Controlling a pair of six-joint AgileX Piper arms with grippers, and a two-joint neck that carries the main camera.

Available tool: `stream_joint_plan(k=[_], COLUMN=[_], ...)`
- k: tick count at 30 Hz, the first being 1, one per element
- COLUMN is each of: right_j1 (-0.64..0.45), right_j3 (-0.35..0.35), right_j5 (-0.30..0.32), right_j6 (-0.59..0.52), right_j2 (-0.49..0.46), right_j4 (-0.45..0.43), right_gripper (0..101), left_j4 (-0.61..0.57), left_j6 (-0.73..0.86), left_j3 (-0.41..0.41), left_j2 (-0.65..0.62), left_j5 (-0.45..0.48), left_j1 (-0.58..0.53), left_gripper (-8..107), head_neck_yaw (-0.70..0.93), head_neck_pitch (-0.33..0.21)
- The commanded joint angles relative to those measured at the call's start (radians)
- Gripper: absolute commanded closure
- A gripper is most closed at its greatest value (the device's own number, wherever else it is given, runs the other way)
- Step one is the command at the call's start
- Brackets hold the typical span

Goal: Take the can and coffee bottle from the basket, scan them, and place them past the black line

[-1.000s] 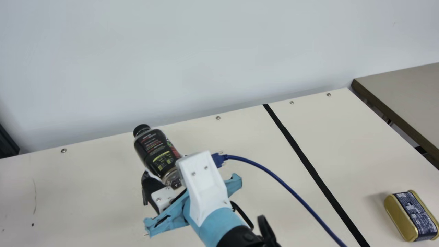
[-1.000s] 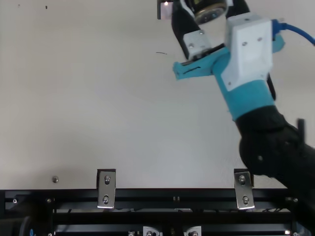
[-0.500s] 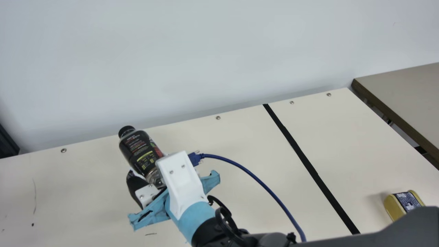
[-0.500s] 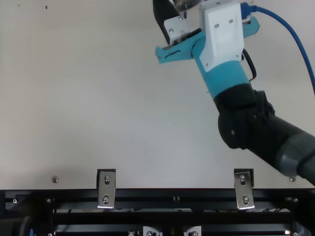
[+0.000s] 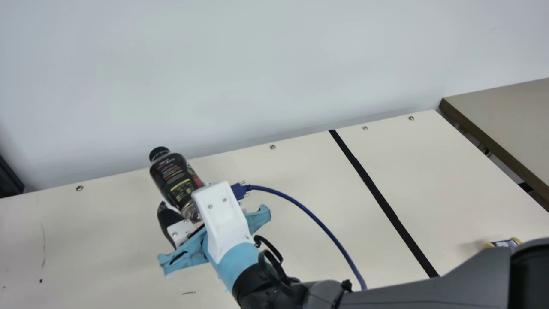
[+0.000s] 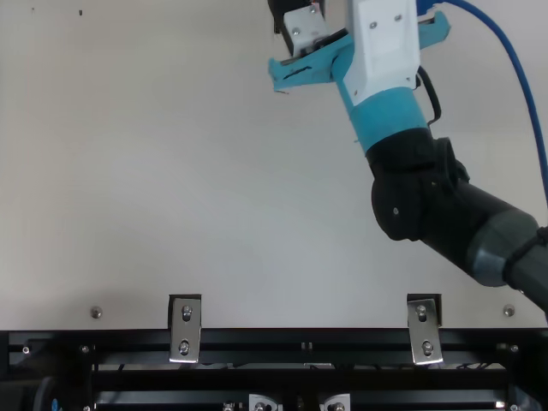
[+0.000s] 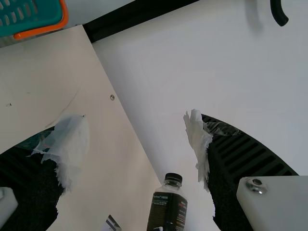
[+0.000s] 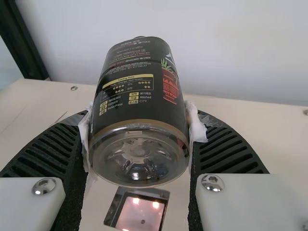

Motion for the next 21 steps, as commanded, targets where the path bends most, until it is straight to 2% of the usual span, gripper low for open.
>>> stream_joint_plan(k=[1, 9, 21], right_j1=[-0.005, -0.06, -0.197], right_j3=[0.005, 0.059, 0.192], right_j5=[-0.009, -0.062, -0.15], right_j6=[-0.026, -0.092, -0.103], right_j2=[-0.01, -0.052, -0.121], right_j4=[0.016, 0.079, 0.129], right_gripper=[101, 101, 101], left_j4=[0.0, 0.0, 0.0], left_j6=[0.0, 0.0, 0.0], left_j3=[0.0, 0.0, 0.0], left_j2=[0.0, 0.0, 0.0], left_j5=[0.0, 0.0, 0.0], left_j1=[0.0, 0.0, 0.0], left_gripper=[9, 9, 9], head_neck_yaw=[-0.013, -0.013, -0.013], head_neck_pitch=[-0.035, -0.035, -0.035])
